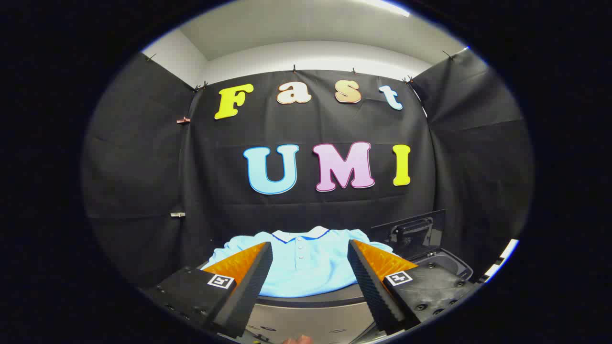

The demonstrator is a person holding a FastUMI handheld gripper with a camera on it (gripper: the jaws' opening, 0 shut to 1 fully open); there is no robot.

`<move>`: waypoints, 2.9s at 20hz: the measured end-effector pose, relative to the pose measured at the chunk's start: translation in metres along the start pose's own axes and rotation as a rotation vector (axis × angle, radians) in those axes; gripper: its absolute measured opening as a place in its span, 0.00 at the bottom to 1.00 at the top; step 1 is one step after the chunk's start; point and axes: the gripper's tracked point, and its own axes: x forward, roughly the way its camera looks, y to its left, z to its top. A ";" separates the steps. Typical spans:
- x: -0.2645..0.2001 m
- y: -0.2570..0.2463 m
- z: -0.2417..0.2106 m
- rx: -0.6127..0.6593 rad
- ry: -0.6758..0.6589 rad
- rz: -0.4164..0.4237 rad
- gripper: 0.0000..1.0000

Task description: Put the clothes into the washing machine and then close the washing machine lid.

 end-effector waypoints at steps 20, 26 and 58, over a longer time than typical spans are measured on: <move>-0.007 0.007 -0.002 -0.033 -0.009 -0.014 0.99; -0.001 0.010 -0.009 -0.039 0.006 -0.023 0.99; 0.165 0.023 -0.099 -0.015 0.652 -0.008 0.99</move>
